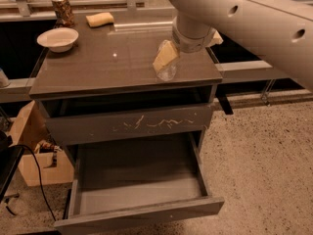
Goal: Place water bottle into middle drawer
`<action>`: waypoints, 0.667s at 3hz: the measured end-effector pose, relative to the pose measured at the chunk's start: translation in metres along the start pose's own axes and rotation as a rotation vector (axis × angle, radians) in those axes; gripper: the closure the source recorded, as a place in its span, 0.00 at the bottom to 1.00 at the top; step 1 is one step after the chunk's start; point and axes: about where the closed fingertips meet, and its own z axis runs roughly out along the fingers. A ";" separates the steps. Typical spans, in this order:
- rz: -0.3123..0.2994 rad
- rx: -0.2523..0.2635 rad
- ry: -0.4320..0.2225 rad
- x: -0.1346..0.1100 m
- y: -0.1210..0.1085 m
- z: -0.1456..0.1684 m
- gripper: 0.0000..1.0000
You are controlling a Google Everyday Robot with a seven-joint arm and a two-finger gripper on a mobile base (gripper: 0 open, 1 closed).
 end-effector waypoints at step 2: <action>0.133 0.010 0.001 -0.019 0.009 0.029 0.00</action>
Offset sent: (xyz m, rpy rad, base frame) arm 0.0379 0.0176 -0.0251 0.0953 -0.0101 -0.1669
